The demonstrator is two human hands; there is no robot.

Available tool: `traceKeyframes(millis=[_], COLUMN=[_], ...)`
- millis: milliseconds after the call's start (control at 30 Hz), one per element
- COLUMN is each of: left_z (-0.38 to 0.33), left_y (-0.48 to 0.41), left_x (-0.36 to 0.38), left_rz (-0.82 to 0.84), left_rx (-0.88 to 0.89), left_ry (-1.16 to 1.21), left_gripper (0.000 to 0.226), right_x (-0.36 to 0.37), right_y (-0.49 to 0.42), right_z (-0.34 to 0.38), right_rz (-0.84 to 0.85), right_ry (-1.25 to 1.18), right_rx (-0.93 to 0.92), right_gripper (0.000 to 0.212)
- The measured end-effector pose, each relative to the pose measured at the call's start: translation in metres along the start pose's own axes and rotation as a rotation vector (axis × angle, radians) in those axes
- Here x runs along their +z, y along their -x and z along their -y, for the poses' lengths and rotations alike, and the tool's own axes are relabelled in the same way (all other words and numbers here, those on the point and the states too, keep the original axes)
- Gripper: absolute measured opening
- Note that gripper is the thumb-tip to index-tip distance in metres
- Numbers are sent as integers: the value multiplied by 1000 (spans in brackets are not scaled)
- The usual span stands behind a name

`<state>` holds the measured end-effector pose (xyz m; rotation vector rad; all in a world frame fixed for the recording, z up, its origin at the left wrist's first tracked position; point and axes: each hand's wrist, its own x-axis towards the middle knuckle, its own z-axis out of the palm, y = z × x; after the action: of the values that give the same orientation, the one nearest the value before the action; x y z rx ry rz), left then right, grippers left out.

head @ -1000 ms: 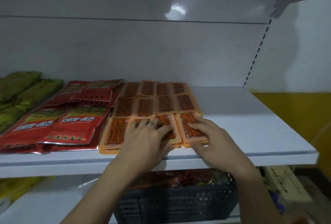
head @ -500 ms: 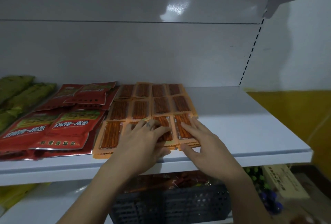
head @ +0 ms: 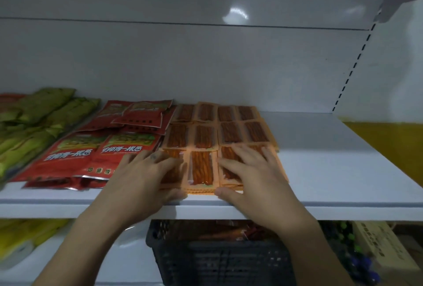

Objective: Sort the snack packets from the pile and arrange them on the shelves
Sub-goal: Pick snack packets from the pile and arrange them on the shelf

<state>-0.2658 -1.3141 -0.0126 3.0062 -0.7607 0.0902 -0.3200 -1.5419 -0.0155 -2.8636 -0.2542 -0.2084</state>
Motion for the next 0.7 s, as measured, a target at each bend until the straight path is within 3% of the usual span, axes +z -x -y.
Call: traceKeyframes(millis=[233,700], left_z=[23,40], left_y=[-3,2], left_x=[-2,5], left_rz=[-8,-63], left_rx=[110,254], left_ry=[-65,28], left_gripper=[44,39], right_x=[20,31], right_y=[-26,-26], right_z=[44,65], right_rz=[37,-4], right_ry=[39,66], right_rx=[-78,43], right_gripper=[44,40])
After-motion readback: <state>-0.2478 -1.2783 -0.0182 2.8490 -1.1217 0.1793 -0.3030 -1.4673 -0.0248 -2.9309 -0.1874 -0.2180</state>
